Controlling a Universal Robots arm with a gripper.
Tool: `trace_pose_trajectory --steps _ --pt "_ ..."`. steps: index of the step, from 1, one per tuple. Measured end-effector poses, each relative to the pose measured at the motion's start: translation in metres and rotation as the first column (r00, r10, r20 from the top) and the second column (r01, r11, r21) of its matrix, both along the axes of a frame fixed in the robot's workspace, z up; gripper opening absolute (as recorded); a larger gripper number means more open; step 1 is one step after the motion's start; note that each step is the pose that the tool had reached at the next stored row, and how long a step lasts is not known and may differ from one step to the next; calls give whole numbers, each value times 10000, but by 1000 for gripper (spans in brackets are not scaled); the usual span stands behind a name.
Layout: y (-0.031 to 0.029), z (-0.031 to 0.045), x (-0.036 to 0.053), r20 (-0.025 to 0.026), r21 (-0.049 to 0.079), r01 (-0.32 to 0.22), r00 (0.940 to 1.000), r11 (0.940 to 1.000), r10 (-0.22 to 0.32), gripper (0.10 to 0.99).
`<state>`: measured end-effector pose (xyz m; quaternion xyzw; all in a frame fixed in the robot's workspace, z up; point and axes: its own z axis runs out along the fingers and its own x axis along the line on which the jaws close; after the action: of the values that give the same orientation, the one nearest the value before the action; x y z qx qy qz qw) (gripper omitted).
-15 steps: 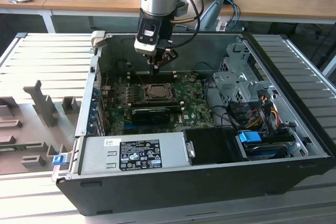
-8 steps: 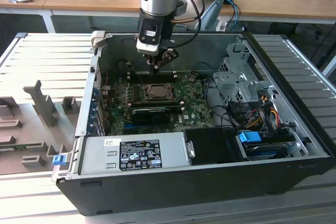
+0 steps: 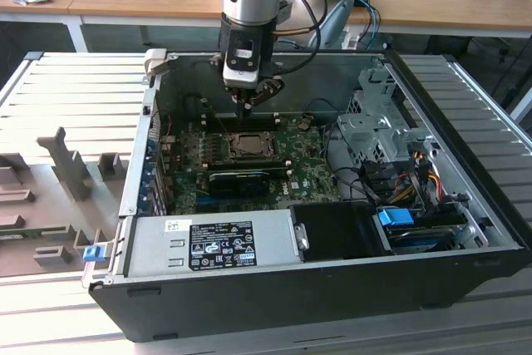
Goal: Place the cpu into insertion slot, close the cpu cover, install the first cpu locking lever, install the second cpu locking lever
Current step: 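Install the first cpu locking lever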
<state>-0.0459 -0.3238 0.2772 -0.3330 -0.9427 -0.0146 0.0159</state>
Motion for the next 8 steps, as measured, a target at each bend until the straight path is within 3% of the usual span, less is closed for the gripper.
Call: trace_pose_trajectory --steps 4,8 --pt "0 0 0 0 0 -631 9980 9980 631 106" --pt "0 0 0 0 0 -1425 9898 9898 1425 106"
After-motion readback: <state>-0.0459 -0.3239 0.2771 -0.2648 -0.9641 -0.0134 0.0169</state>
